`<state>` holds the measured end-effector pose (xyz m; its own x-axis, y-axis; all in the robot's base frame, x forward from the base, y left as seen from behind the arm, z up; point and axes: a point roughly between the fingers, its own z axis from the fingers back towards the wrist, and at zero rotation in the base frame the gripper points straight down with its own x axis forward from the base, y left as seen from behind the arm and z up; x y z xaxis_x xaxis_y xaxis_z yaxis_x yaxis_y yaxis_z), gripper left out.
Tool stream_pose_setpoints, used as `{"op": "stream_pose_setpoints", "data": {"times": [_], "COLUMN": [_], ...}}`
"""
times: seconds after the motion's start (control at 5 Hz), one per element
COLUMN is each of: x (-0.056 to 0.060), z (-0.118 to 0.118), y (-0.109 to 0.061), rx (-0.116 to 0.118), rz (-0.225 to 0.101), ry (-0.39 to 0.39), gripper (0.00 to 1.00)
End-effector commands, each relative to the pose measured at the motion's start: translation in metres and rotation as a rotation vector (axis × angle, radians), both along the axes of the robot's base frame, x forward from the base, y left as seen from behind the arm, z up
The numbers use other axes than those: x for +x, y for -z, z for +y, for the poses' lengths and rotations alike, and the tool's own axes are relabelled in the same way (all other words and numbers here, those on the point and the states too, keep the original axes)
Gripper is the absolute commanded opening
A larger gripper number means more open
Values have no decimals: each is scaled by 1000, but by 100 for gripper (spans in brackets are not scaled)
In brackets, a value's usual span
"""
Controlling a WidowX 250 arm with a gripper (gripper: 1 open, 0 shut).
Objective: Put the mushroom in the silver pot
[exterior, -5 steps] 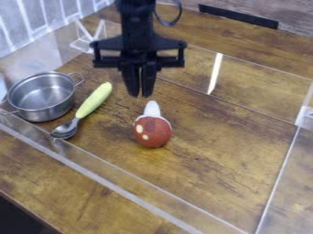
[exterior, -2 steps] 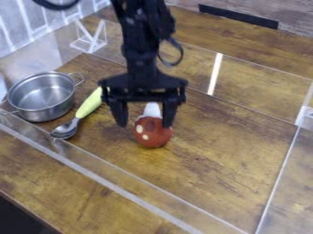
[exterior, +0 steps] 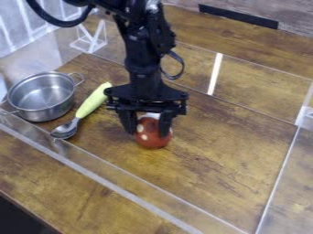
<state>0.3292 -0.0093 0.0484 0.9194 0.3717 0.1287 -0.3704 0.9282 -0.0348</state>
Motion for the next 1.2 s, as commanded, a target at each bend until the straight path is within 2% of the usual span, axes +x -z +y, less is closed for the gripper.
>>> {"op": "stream_pose_setpoints", "data": {"times": [0.0,0.2,0.8,1.0], "x": [13,26,18,29], "z": [6,14,-2,2], "y": [-11,-18,-30,-25], "rx": [3,2,-3,-6], "rz": [-30,-30,-7,2], "ry": [-9,-25,98,35], "gripper": [0,0,0,0]}}
